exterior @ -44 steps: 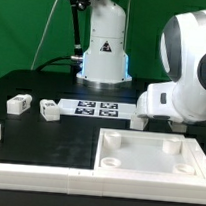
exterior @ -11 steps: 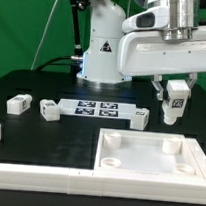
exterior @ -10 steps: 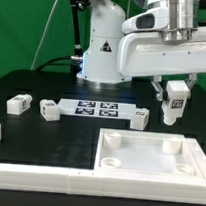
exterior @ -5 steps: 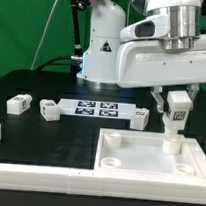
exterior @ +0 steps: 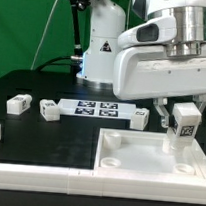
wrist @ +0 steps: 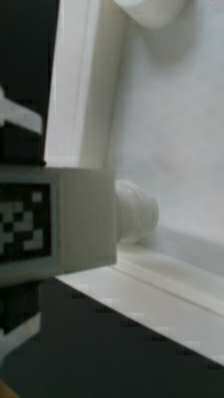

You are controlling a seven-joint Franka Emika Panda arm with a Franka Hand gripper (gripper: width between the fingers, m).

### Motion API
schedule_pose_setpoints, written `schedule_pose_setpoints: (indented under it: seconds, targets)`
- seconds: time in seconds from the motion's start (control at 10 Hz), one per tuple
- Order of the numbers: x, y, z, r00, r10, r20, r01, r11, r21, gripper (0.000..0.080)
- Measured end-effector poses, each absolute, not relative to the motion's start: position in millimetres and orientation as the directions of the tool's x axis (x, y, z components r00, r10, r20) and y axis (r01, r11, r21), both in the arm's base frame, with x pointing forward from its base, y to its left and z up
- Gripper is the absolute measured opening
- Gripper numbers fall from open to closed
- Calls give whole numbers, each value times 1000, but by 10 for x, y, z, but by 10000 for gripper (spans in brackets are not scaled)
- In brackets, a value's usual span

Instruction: Assemble one leg

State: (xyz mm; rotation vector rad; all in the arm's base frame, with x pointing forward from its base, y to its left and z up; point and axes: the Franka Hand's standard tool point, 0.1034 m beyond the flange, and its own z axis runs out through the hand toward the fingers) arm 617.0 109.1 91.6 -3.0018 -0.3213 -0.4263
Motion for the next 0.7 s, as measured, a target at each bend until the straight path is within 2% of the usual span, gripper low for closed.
schedule_pose_setpoints:
  seconds: [0.2, 0.3, 0.4, 0.7]
  targets:
    - [6184, 1085, 928, 932, 190, 309, 217, -974, -57, 288]
    - [6074, 1056, 879, 915, 179, 362, 208, -977, -42, 288]
    - [5990, 1078, 830, 927, 181, 329, 208, -977, -50, 288]
    - [6123, 1166, 857, 921, 185, 344, 215, -975, -53, 288]
